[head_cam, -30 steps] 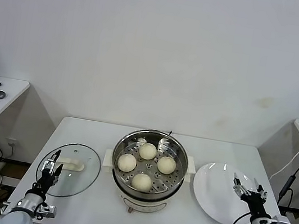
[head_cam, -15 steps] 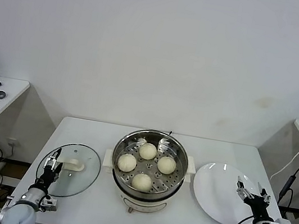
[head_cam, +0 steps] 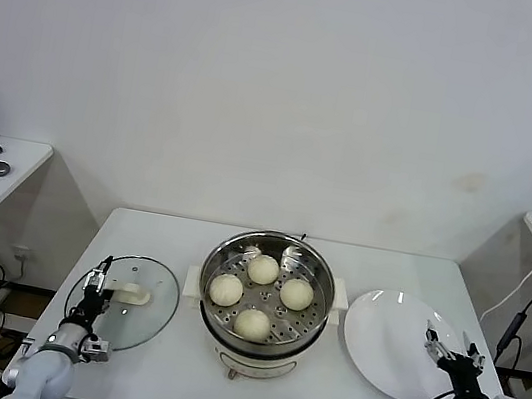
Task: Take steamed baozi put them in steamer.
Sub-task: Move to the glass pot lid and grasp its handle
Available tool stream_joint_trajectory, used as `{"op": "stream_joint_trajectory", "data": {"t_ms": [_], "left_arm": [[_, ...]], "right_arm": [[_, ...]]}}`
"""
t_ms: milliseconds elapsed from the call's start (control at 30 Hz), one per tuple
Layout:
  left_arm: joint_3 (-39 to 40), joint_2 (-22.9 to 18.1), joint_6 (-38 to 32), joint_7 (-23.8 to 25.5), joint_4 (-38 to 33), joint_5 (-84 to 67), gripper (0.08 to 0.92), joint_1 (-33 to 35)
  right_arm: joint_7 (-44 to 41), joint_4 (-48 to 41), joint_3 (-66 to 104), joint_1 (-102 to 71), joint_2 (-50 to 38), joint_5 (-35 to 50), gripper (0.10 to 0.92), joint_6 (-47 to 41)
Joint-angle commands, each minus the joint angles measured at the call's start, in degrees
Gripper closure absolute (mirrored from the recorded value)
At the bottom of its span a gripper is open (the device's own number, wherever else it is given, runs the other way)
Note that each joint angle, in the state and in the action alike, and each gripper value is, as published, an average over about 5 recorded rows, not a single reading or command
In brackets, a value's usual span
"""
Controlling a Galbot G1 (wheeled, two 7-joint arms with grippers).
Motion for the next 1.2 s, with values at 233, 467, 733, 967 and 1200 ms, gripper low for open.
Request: {"op": "stream_joint_trajectory", "data": {"t_ms": [233, 467, 733, 967, 1200], "left_arm": [[0.9, -0.6, 1.9, -1.5, 3.5, -0.8, 0.177, -3.0], [1.5, -0.7, 2.0, -2.5, 4.1, -3.2, 0.178, -2.7], [1.9, -0.8, 1.9, -3.1, 3.8, -5.3, 0.315, -2.1], [1.8, -1.2, 2.7, -3.4, 3.4, -5.7, 0.515, -1.8], [1.3, -2.6, 7.2, -0.7, 0.3, -7.2, 0.722, -0.9]], "right_arm": [[-0.2, -0.1, 0.3, -0.4, 0.4, -0.1, 0.203, 0.3], [-0.2, 0.0, 0.3, -0.6, 0.5, -0.2, 0.203, 0.4], [-0.3, 0.4, 0.4, -0.9, 0.6, -0.3, 0.203, 0.5], [-0.4, 0.7, 0.4, -1.1, 0.5, 0.0, 0.203, 0.5], [-0.3, 0.5, 0.3, -0.8, 0.7, 0.1, 0.203, 0.6]]}}
